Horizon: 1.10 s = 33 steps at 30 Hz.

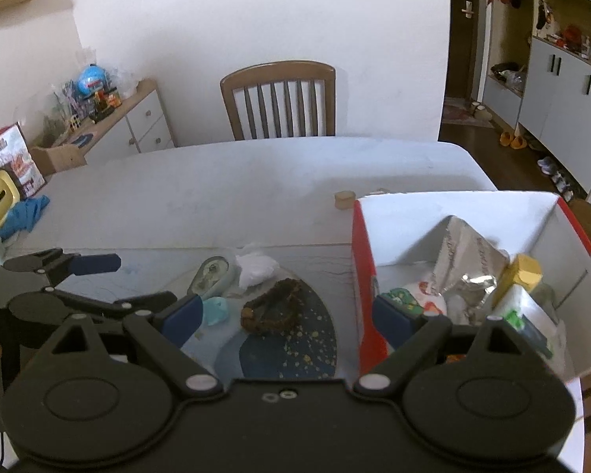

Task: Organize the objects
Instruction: 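Reach the left tool to the tape dispenser while the right reaches the clear plastic bag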

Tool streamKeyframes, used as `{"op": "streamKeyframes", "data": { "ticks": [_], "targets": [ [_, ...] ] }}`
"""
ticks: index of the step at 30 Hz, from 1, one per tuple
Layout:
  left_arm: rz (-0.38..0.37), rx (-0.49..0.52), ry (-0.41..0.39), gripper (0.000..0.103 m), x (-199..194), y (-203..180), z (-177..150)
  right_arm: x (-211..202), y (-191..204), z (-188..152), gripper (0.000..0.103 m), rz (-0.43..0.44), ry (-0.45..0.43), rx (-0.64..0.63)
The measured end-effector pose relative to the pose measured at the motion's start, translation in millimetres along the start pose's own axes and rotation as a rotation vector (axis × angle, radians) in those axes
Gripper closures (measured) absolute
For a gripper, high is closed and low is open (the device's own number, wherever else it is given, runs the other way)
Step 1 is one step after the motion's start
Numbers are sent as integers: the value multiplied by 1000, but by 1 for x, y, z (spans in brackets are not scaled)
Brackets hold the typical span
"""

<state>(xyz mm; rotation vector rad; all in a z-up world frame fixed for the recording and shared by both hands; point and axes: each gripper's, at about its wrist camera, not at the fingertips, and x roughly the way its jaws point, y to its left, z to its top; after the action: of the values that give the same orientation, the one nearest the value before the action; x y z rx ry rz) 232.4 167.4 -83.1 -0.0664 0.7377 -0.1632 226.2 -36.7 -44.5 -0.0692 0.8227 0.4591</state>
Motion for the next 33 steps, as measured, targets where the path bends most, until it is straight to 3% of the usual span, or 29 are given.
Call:
{"op": "streamKeyframes", "data": {
  "ticks": [9,21,33],
  "targets": [
    [40,3,50,4,39,23,-1,44,15,15,11,-10,47,-77],
    [16,-33,101,4,84,29,3,109,32,36,14,-8,150,-109],
    [33,-47,124,5,102,31,1,163,29,38,27,5,288,-94]
  ]
}}
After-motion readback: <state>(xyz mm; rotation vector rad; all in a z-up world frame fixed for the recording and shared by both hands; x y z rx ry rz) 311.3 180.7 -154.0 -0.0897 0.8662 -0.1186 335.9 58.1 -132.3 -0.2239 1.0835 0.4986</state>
